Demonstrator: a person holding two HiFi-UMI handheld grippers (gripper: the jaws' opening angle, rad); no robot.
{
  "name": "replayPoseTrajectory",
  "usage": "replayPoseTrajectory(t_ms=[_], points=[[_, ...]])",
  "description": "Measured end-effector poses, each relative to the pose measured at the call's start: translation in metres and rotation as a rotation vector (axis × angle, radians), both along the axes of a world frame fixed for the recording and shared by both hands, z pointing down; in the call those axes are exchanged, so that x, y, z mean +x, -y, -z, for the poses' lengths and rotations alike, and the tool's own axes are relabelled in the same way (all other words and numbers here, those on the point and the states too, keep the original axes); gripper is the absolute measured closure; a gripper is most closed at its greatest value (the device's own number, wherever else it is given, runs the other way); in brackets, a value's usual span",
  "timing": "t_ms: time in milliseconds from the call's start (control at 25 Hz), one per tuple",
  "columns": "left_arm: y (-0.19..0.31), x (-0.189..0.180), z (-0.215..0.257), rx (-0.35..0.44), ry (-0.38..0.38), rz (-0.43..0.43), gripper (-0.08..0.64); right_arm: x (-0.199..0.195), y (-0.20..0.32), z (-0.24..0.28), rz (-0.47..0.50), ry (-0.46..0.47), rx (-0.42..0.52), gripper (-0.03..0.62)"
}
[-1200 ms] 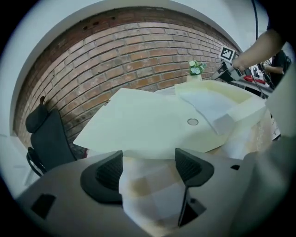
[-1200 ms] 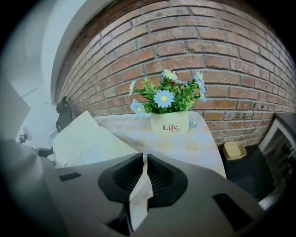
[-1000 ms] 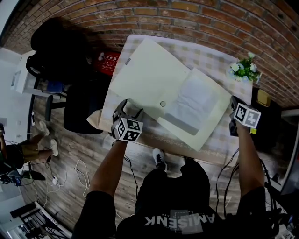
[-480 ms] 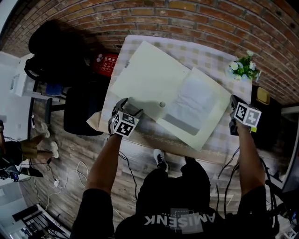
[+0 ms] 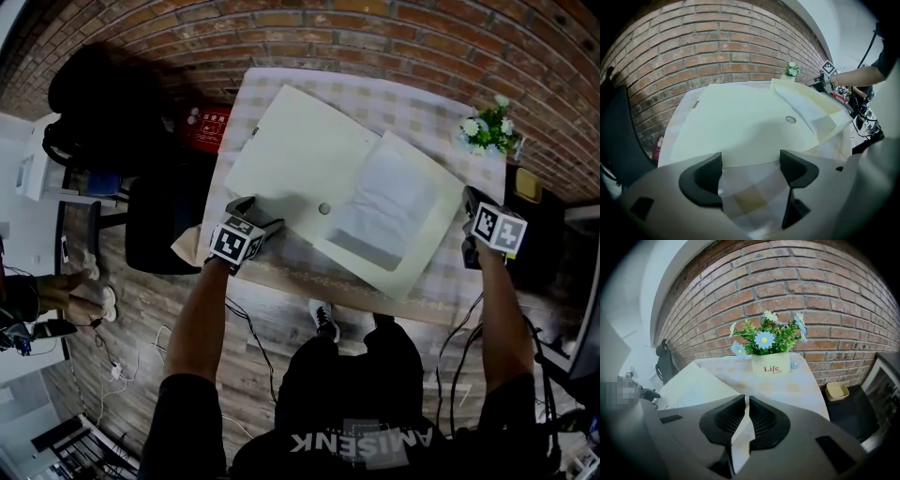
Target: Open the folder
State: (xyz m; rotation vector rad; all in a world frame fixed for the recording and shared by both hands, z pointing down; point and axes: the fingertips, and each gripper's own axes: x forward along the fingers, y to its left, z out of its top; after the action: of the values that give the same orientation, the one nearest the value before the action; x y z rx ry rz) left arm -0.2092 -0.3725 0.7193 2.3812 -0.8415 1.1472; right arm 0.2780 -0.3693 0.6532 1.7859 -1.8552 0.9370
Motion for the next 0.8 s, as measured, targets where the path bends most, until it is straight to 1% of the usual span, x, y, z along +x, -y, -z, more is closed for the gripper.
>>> replayPoseTrajectory(t_ms=[160,320,400,440,520,600,640,720,800], points=[[0.000,-0.001,-0.003,-0.022,0.015,-0.004,0.178,0.000,0.000,0.000,-0.013,0.004,0.000,0.531],[-0.003,0.001,-0.003,-0.062,0.033,-0.001,0.178,0.001,-0.001,-0.003,-0.030,0.032,-0.007,0.531],[-0.003,0.000,-0.004,-0.060,0.056,0.002,0.179,0.000,0.000,-0.003,-0.024,0.033,-0.019,0.531],[-0.003,0.000,-0.002,-0.052,0.076,-0.006,0.179,0.000,0.000,-0.004,-0.019,0.032,-0.025,0.531],[-0.004,0.005,0.003,-0.005,0.119,-0.050,0.179,0.002,0.001,-0.005,-0.017,0.043,-0.038,0.531],[-0.010,0.009,0.007,0.043,0.131,-0.073,0.179,0.004,0.001,-0.006,-0.012,0.052,-0.049,0.529],[-0.010,0.011,0.012,0.070,0.121,-0.071,0.179,0.004,0.000,-0.006,-0.008,0.051,-0.054,0.529],[-0.009,0.015,0.033,0.118,0.076,-0.051,0.179,0.003,-0.002,-0.004,-0.005,0.045,-0.062,0.529],[-0.010,0.019,0.054,0.118,0.015,-0.005,0.179,0.003,-0.003,0.004,-0.003,0.029,-0.050,0.529]])
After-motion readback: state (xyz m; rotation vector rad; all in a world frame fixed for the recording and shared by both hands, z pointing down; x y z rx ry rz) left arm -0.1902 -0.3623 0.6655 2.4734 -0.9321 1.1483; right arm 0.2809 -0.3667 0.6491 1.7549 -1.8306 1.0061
